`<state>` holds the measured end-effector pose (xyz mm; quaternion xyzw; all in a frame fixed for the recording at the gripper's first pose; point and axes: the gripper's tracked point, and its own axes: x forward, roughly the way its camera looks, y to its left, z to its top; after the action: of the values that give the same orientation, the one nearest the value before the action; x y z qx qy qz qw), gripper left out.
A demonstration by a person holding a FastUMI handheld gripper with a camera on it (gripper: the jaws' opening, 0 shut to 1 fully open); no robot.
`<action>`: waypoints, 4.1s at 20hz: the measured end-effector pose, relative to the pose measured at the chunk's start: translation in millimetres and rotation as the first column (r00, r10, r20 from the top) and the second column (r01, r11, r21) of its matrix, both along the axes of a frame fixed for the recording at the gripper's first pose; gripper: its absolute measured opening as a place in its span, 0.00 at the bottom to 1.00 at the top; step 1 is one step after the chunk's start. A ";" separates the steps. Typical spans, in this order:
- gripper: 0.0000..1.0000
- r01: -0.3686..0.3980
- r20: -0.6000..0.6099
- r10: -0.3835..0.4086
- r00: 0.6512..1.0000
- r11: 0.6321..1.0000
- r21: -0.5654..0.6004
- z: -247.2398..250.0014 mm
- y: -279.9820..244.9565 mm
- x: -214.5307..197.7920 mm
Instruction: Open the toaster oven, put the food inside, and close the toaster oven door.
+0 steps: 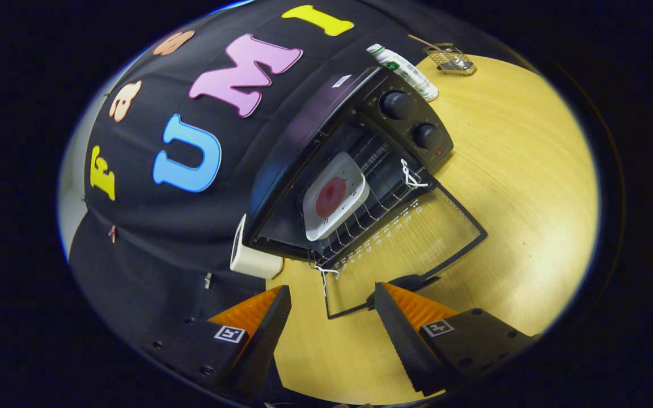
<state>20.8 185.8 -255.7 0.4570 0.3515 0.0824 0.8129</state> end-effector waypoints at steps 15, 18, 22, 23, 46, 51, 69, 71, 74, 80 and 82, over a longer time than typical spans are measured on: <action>0.99 -0.344 -0.072 0.378 0.923 0.725 -0.597 -80.2 29.8 -46.8; 0.99 -0.360 -0.118 0.370 0.921 0.702 -0.615 -97.0 30.6 -45.7; 0.99 -0.366 -0.158 0.352 0.923 0.671 -0.645 -114.7 30.2 -39.8; 0.99 -0.363 -0.167 0.340 0.925 0.669 -0.649 -118.0 29.7 -37.2; 0.99 -0.138 0.049 0.265 0.963 0.642 -0.754 -54.6 37.9 -14.6; 0.99 -0.079 0.139 0.286 0.948 0.635 -0.769 -12.6 38.3 13.9; 0.99 0.089 0.400 0.302 0.866 0.692 -0.716 118.4 -30.0 -28.2; 0.99 0.117 0.430 0.294 0.854 0.695 -0.709 135.8 -44.2 -32.2; 0.98 0.164 0.474 0.277 0.836 0.698 -0.697 155.7 -72.1 0.2; 0.98 0.226 0.537 0.256 0.804 0.704 -0.674 201.2 -105.6 -5.2; 0.99 0.244 0.555 0.253 0.792 0.702 -0.669 209.9 -115.4 -4.6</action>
<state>16.2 70.4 -45.8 0.0539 0.0750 0.0849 0.9921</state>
